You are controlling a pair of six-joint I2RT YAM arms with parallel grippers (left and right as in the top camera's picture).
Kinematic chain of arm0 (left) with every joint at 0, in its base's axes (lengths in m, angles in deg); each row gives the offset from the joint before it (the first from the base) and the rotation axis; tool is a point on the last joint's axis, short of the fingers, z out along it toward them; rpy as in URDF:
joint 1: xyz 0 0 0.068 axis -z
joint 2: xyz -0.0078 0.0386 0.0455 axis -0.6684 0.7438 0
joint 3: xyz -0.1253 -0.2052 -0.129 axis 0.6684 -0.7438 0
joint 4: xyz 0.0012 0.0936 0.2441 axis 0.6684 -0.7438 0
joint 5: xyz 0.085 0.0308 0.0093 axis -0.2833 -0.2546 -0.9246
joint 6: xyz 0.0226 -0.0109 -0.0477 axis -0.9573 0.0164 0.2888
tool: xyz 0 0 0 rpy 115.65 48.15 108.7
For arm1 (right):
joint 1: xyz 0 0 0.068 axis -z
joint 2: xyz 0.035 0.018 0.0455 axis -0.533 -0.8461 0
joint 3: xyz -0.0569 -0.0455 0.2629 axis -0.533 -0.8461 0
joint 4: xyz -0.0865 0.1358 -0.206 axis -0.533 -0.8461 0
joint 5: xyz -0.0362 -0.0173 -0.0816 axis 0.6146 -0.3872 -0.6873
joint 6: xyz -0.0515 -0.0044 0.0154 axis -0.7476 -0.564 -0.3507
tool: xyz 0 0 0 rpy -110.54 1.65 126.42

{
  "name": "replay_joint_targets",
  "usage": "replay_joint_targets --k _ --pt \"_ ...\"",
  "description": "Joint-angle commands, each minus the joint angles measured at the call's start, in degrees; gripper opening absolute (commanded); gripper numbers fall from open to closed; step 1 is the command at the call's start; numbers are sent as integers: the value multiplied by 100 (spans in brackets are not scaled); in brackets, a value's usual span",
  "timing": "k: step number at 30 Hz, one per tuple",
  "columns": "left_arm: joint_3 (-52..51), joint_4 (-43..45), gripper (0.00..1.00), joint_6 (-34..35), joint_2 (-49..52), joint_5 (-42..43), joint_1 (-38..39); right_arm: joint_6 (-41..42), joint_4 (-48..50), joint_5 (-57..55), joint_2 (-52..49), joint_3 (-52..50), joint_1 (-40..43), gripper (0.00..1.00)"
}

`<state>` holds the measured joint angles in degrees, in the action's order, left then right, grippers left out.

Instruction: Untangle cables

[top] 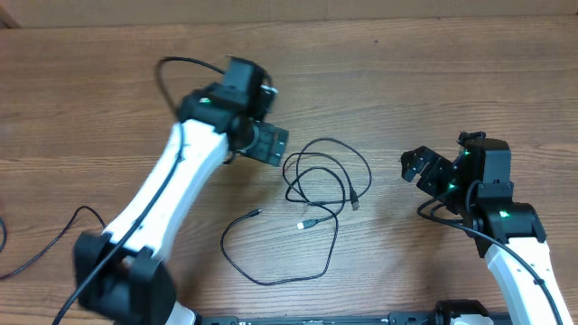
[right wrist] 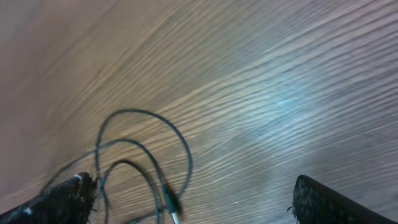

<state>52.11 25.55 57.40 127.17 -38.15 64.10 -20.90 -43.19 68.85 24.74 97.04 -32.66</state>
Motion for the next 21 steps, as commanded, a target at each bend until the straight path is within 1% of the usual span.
replay_joint_targets --k 1,3,5,6,7,8,9,10,11,13,14,15,17,19,21 --pt "70 262 100 492 601 710 278 -291 -44 90 22 0 118 100" --pt "70 348 100 935 1012 942 426 -293 -50 90 22 0 118 100" --pt "70 348 96 1191 1274 1010 540 -293 -48 90 22 0 118 100" --pt "70 348 92 1204 1362 1038 581 -293 -48 90 22 0 118 100" --pt "70 350 79 1204 1473 1106 640 -291 -50 92 22 0 118 100" --pt "70 350 64 1207 1576 1220 684 -291 -52 92 22 0 118 100" --pt "70 348 45 1220 1631 1329 715 -291 -59 92 22 0 118 100" --pt "70 356 19 1228 1674 1473 737 -291 -72 92 22 0 118 100" --pt "70 367 4 1228 1676 1504 741 -291 -76 92 22 0 118 100" --pt "120 361 4 1246 1622 1565 739 -289 -87 94 22 0 118 100" --pt "216 302 4 1239 1561 1740 732 -286 -94 98 22 0 116 100" --pt "433 157 4 1222 1458 1980 708 -286 -94 140 22 0 116 100" --pt "772 -50 4 1176 1353 2164 684 -286 -96 157 22 0 116 100" --pt "1587 -463 4 1178 1132 2258 669 -286 -127 157 22 0 116 100" --pt "2181 -632 4 1178 942 2258 669 -289 -168 155 22 0 116 100"
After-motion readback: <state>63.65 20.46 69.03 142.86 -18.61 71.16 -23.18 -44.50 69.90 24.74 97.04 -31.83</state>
